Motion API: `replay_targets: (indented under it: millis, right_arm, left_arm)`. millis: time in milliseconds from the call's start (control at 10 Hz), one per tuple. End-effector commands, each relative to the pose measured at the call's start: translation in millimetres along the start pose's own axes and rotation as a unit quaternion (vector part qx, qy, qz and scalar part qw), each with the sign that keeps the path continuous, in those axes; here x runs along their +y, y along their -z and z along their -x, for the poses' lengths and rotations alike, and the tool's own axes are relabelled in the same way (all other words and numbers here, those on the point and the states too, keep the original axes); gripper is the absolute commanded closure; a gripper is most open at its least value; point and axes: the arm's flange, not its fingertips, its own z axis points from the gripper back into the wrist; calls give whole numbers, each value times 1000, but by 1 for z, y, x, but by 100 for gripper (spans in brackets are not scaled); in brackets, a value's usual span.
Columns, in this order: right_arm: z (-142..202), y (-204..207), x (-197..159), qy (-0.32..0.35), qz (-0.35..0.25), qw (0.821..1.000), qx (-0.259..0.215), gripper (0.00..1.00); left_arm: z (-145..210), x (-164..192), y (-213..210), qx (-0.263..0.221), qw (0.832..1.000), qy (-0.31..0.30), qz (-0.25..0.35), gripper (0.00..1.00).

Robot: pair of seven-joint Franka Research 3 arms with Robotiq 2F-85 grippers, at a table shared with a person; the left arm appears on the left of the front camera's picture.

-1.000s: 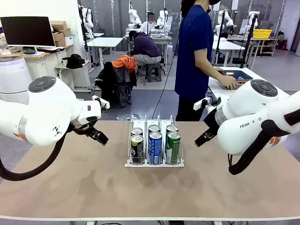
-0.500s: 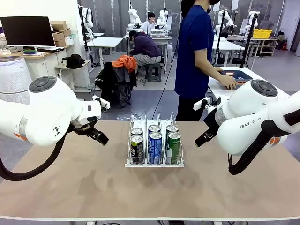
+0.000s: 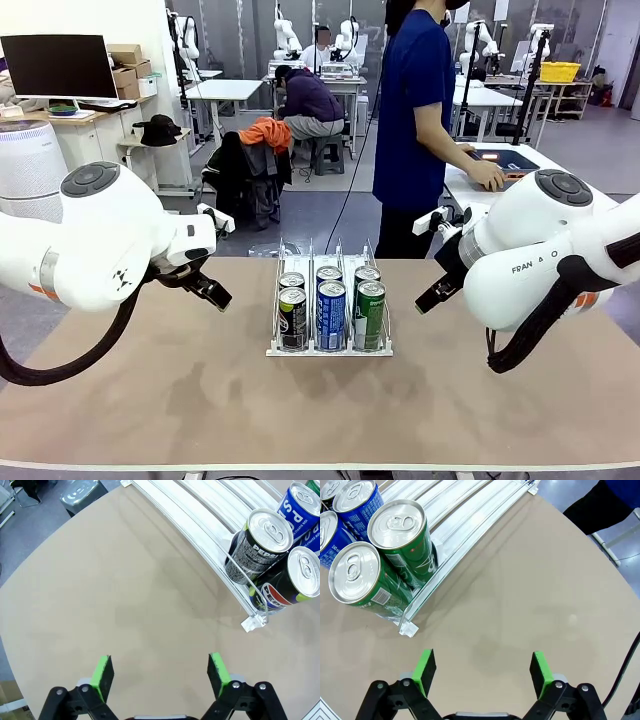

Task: Fill the beverage cans into the dispenser.
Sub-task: Pick up the Ionic drink handed by the human.

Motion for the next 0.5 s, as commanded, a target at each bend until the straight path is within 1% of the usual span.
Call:
replay_targets:
  millis: [0, 400]
  right_arm:
    - [0, 0, 0, 0, 0, 1000, 0, 0]
    - [0, 0, 0, 0, 0, 1000, 0, 0]
  left_arm:
    - [0, 1, 0, 0, 1000, -2, 0, 0]
    - [0, 0, 0, 0, 1000, 0, 0, 0]
